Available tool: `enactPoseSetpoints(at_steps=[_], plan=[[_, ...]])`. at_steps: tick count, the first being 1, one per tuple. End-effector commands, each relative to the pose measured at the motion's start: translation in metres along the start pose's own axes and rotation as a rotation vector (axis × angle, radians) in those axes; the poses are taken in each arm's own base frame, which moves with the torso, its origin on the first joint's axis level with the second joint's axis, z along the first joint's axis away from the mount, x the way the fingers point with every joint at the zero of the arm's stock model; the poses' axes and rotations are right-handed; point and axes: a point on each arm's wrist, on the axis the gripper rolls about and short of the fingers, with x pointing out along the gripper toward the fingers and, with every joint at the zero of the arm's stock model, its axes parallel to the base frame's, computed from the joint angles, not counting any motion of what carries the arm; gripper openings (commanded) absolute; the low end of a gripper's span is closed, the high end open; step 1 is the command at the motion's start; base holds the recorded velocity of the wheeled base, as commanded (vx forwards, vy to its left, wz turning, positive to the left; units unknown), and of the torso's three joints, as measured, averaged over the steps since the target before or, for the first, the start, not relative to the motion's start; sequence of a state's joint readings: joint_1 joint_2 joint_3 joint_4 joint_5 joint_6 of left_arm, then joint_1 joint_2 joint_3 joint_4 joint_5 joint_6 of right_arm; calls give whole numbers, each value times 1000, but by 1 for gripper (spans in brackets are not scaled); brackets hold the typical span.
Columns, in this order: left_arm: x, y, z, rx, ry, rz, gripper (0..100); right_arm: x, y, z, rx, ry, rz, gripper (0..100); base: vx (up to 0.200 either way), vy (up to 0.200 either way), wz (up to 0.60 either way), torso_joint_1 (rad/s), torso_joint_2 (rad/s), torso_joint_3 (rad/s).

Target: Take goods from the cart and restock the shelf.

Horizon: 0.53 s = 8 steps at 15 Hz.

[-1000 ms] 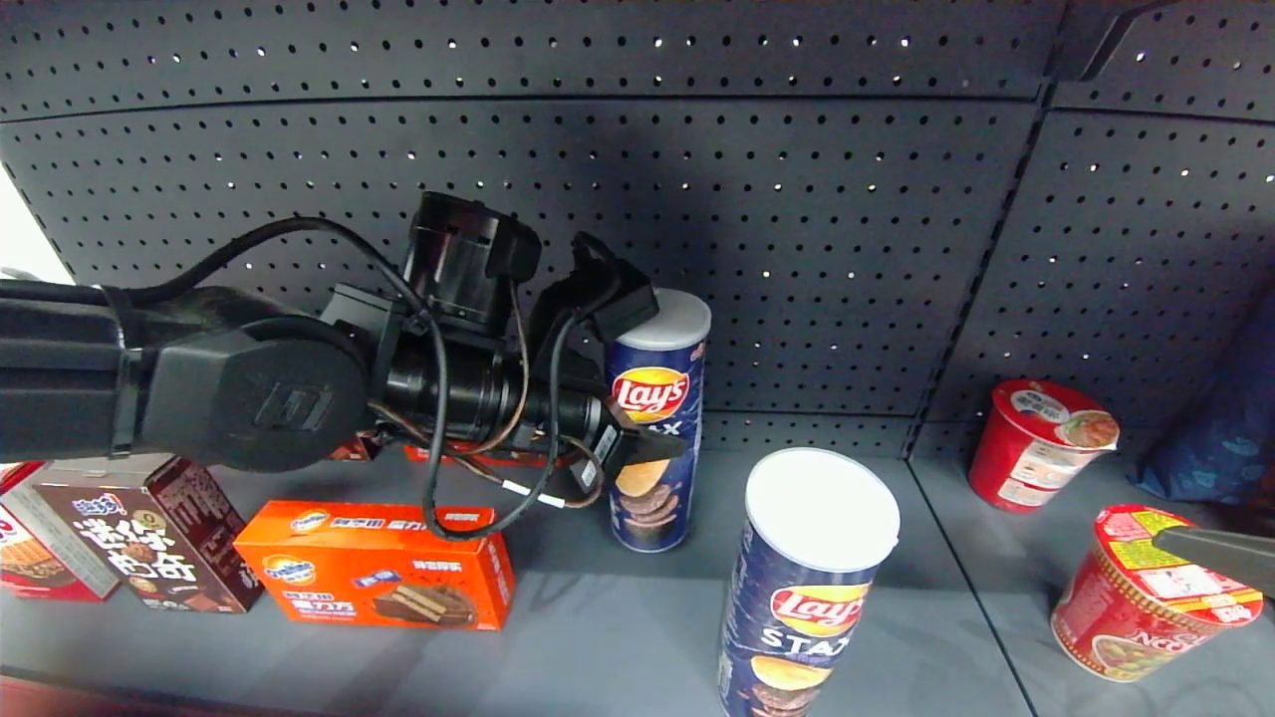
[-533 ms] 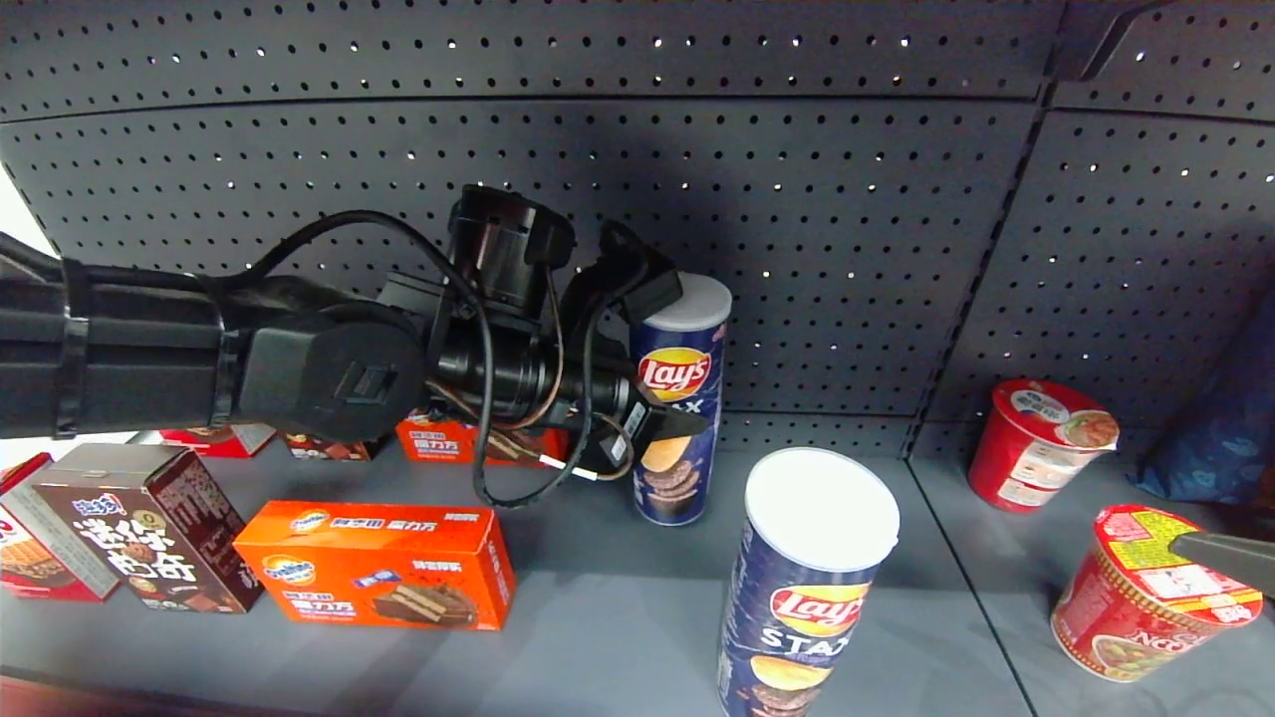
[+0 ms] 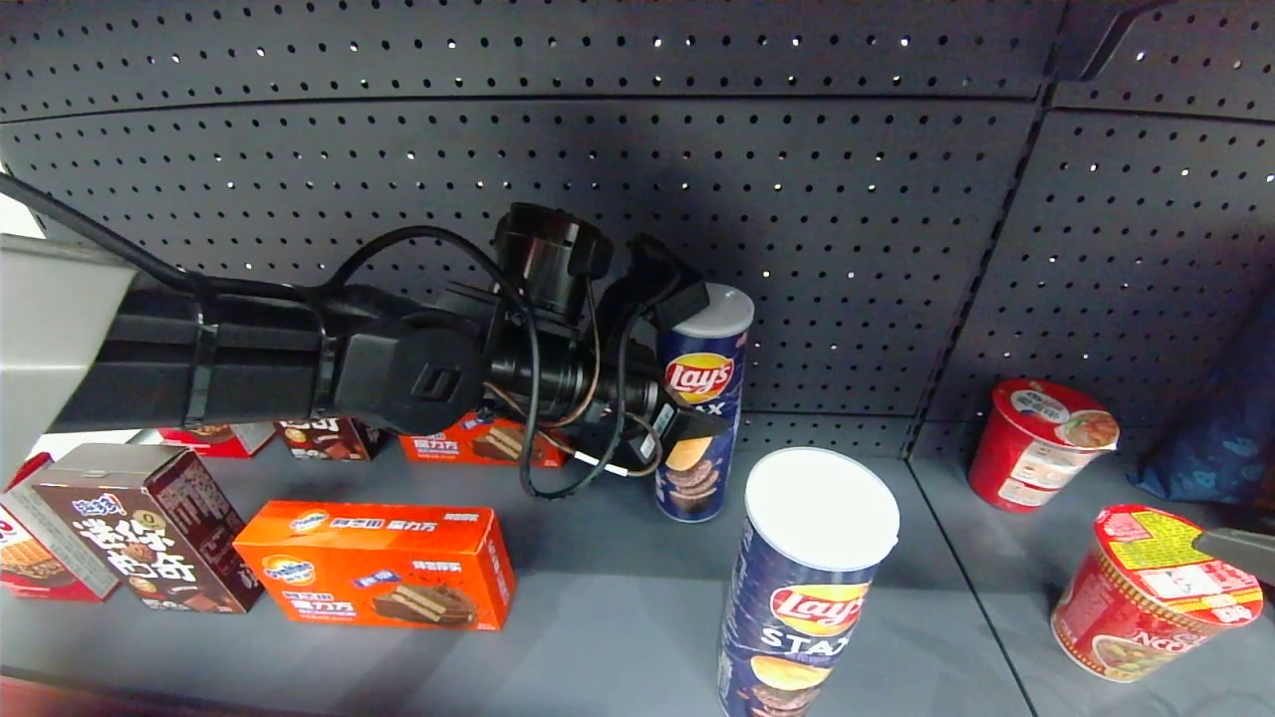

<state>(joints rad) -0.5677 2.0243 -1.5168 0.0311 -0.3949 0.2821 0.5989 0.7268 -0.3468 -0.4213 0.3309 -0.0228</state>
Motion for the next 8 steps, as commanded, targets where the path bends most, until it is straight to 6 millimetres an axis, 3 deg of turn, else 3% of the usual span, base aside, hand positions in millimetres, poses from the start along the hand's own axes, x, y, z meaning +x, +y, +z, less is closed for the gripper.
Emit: enactPoseSetpoints(at_steps=[1, 8], plan=[[9, 1, -4, -4, 13, -7, 0, 0, 0, 0, 0, 1, 1, 100, 0, 0, 0, 0, 0, 0], [27, 4, -8, -5, 22, -18, 0, 0, 0, -1, 2, 6, 1, 100, 0, 0, 0, 0, 0, 0]])
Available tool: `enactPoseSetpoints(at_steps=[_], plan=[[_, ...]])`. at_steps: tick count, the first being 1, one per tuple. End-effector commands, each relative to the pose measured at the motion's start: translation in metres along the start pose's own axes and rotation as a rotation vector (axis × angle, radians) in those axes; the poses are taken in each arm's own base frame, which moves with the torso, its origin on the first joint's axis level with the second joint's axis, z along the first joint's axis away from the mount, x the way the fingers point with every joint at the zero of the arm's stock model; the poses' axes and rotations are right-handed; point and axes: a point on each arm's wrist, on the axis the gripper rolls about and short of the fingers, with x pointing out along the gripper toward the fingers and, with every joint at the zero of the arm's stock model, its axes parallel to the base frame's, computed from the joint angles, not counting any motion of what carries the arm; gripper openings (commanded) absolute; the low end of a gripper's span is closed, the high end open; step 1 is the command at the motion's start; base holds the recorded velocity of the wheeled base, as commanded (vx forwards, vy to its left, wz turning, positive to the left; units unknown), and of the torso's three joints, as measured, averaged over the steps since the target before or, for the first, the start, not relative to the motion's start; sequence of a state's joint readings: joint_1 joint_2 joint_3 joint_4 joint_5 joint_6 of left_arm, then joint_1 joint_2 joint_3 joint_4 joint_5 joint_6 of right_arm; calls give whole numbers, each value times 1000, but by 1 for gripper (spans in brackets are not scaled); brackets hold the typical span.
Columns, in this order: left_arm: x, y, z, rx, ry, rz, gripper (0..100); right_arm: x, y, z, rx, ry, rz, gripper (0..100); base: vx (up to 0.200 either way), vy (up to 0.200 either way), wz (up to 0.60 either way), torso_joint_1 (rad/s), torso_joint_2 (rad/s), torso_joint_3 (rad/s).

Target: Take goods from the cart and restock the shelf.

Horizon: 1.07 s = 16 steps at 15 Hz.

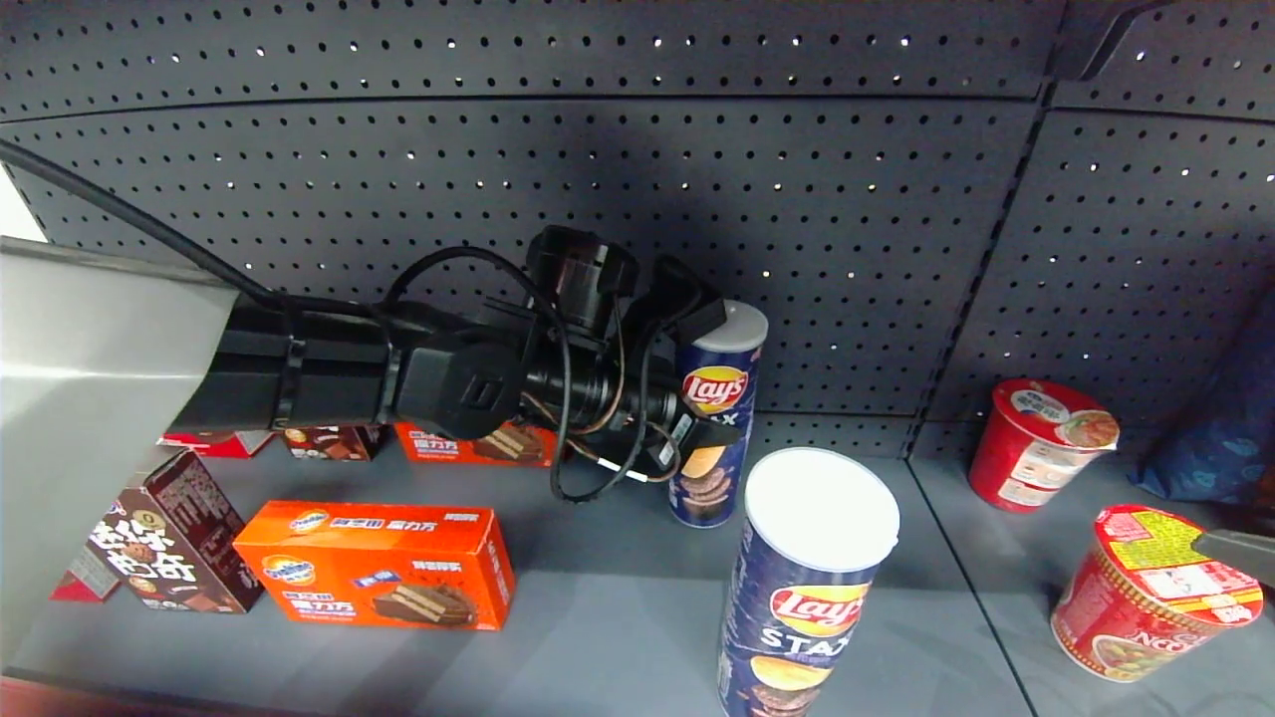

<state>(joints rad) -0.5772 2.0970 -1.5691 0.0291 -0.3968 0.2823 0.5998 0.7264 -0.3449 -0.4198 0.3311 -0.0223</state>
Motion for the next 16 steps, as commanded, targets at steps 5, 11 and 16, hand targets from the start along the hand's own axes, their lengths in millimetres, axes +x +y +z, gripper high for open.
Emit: enactPoseSetpoints(at_steps=[5, 11, 16], plan=[[11, -1, -4, -2, 10, -11, 0, 0, 0, -1, 1, 4, 2, 100, 0, 0, 0, 0, 0, 0], [14, -2, -3, 2, 8, -18, 100, 0, 0, -3, 3, 11, 4, 100, 0, 0, 0, 0, 0, 0], [11, -2, -1, -4, 4, -15, 100, 1, 0, -4, 5, 16, 5, 100, 0, 0, 0, 0, 0, 0]])
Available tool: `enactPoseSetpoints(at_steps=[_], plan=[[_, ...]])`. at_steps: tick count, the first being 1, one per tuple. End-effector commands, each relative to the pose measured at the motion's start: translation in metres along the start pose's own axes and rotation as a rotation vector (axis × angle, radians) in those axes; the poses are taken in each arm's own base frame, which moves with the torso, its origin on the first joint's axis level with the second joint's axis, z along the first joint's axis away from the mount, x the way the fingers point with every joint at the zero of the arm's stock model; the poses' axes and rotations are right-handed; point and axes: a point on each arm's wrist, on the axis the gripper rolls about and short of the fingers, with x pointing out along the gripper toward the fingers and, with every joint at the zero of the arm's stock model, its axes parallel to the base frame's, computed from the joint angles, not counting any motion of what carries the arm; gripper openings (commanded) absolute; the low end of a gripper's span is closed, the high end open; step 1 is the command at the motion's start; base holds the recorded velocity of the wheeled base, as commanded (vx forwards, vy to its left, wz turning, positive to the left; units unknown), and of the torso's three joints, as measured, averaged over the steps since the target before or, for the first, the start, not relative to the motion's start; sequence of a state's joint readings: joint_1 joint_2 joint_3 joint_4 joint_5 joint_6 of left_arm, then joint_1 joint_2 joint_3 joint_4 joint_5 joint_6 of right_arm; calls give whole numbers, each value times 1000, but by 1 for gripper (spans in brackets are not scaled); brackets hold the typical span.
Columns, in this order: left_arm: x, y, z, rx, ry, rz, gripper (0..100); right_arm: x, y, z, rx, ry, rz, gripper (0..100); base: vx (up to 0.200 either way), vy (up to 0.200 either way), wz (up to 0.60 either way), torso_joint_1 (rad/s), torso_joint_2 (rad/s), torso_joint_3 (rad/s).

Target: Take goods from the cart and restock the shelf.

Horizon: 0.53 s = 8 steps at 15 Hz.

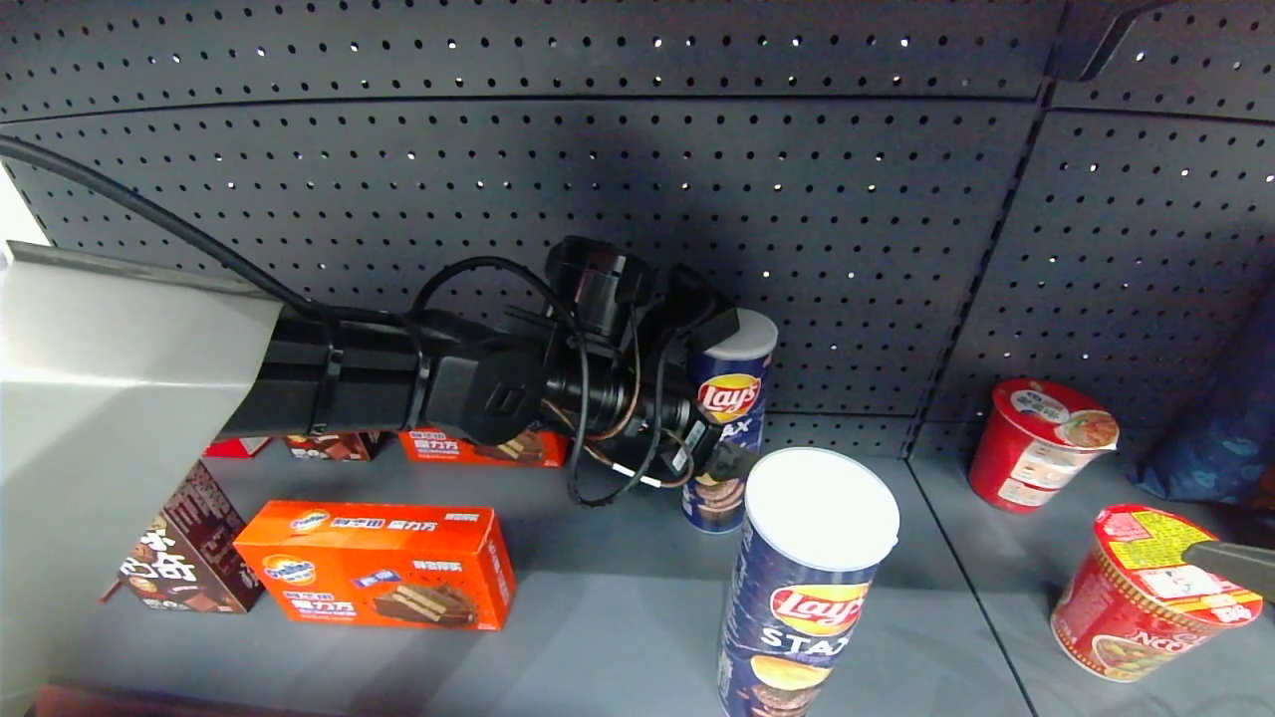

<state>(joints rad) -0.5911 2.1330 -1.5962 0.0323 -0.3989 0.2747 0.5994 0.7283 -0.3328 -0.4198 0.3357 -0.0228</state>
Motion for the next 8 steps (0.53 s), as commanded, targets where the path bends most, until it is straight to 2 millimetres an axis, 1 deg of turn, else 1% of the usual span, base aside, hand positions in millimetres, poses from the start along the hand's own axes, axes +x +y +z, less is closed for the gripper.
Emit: enactPoseSetpoints(at_steps=[1, 5, 8], plan=[[-2, 0, 1, 2, -3, 1, 100, 1, 0, 0, 1, 4, 1, 100, 0, 0, 0, 0, 0, 0], [-5, 1, 0, -1, -1, 6, 100, 2, 0, 0, 2, 5, 2, 100, 0, 0, 0, 0, 0, 0], [-20, -3, 6, 5, -16, 12, 100, 4, -1, -1, 6, 18, 3, 100, 0, 0, 0, 0, 0, 0]])
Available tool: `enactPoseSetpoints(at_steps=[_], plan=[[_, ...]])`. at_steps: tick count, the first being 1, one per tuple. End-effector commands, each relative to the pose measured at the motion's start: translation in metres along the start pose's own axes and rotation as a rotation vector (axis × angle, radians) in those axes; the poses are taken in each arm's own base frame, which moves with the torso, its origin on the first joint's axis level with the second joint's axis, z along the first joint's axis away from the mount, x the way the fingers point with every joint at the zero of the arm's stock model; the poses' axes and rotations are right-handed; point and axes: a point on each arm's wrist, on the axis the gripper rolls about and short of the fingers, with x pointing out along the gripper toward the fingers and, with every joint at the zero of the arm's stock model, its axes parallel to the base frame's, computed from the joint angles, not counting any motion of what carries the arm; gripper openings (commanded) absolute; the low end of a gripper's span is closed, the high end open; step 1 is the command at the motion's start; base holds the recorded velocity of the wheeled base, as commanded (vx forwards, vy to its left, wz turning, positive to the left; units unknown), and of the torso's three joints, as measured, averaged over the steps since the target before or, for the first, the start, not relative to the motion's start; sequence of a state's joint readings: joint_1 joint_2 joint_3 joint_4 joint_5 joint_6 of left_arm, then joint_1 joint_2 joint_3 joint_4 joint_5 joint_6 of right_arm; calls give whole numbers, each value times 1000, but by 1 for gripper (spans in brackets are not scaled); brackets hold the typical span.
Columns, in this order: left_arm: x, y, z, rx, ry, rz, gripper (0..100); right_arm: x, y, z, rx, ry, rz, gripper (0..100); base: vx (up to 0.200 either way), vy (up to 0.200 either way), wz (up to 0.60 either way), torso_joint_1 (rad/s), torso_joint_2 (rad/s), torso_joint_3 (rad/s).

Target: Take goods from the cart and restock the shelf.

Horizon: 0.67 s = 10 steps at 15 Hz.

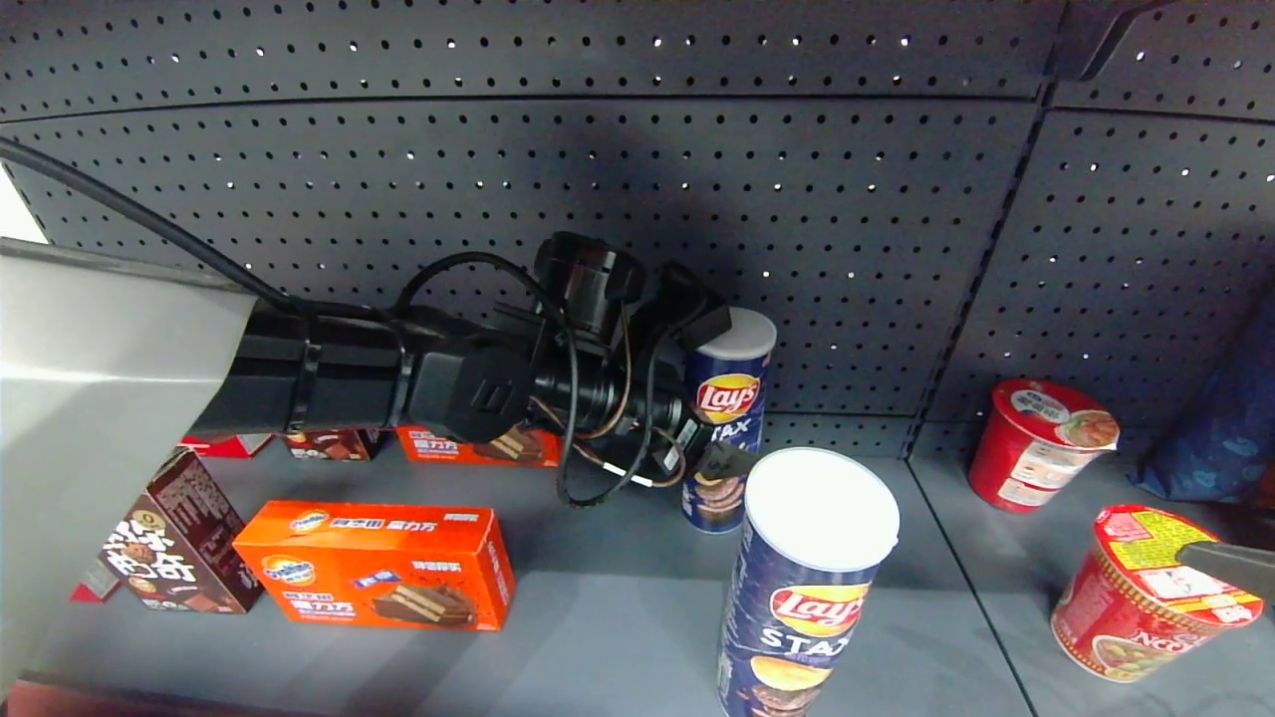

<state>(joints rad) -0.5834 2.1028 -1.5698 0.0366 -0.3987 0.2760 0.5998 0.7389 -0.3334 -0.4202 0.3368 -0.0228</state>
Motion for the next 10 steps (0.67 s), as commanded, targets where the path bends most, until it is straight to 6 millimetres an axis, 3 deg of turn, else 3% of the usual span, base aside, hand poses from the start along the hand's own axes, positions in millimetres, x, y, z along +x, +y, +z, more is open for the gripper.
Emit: enactPoseSetpoints(at_steps=[1, 8, 10], plan=[[-13, -3, 5, 7, -18, 7, 100, 4, -1, -1, 6, 17, 4, 100, 0, 0, 0, 0, 0, 0], [-70, -11, 9, 9, -50, 52, 100, 5, -1, -8, 17, 45, 11, 100, 0, 0, 0, 0, 0, 0], [-97, -21, 8, 12, -65, 63, 100, 9, -2, -10, 24, 63, 13, 100, 0, 0, 0, 0, 0, 0]])
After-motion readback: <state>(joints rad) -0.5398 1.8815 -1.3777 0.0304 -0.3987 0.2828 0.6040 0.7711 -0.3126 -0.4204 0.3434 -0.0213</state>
